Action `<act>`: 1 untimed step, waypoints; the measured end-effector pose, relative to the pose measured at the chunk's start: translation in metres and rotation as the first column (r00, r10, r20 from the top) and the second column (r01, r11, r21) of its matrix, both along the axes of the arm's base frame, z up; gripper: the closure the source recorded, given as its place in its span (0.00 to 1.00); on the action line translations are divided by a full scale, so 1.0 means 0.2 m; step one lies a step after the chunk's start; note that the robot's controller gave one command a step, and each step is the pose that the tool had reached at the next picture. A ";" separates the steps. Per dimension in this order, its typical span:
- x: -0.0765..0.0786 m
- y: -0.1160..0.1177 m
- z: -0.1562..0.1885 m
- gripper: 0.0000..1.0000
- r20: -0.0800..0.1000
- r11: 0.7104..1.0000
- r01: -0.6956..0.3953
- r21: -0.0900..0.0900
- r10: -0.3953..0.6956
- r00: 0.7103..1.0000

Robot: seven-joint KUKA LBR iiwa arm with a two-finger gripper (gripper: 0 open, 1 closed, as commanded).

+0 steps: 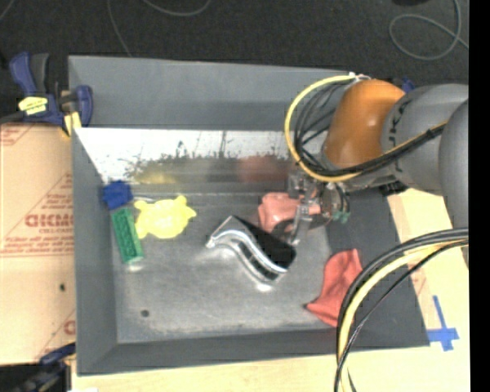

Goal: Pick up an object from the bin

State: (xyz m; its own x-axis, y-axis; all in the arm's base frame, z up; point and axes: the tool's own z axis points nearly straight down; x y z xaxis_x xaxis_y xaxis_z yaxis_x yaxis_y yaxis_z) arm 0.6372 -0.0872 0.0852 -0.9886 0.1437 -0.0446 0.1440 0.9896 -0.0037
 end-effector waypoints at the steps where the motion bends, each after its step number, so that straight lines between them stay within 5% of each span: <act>1: 0.00 0.00 0.00 1.00 0.000 1.000 -0.001 0.000 0.001 1.000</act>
Offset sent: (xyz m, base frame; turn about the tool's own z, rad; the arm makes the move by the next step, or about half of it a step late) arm 0.0000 0.0000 0.0000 0.0000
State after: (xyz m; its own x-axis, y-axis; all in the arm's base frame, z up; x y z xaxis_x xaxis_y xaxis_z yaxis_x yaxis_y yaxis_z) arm 0.6372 -0.0872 0.0852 -0.9888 0.1423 -0.0446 0.1426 0.9898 -0.0038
